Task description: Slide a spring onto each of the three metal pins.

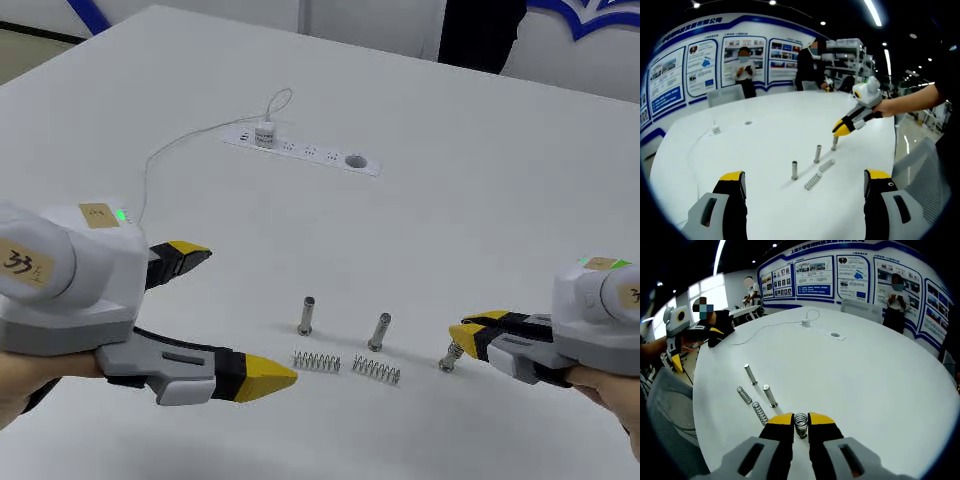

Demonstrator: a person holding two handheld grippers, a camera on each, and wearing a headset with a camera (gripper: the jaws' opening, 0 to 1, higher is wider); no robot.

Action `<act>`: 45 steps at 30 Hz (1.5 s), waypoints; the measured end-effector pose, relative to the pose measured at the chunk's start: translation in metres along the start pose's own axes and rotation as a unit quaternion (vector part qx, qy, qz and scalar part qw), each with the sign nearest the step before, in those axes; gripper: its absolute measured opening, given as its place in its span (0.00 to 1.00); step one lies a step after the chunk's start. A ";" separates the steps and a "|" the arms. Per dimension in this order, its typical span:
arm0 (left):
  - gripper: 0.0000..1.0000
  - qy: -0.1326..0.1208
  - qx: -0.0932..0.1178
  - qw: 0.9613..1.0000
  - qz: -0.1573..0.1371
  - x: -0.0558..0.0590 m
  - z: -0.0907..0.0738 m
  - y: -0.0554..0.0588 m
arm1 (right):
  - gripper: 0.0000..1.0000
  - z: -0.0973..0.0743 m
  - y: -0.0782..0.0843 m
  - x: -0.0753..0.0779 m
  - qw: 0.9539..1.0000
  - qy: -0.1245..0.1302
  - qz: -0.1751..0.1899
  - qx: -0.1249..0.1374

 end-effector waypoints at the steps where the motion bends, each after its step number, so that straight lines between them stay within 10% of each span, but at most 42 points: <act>1: 1.00 0.000 -0.002 1.000 0.001 0.000 0.000 0.000 | 0.11 0.001 0.001 0.000 1.000 -0.001 0.001 -0.002; 31: 1.00 0.005 -0.004 1.000 0.008 0.005 0.001 -0.001 | 0.13 0.010 0.012 -0.001 0.999 -0.004 -0.015 -0.042; 45: 1.00 0.007 0.003 1.000 0.019 0.009 -0.001 -0.010 | 0.17 -0.016 -0.006 -0.003 1.000 0.011 -0.021 -0.019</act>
Point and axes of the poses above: the centre of the closed fingertips' face, and the gripper's own axes: z roughly forward along the fingers, x roughly to its right, y roughly out of its underside, the point moved 8 cm from there along -z, roughly backward along the fingers, and after that the axes turned 3 degrees about -x, right-handed, at the moved point
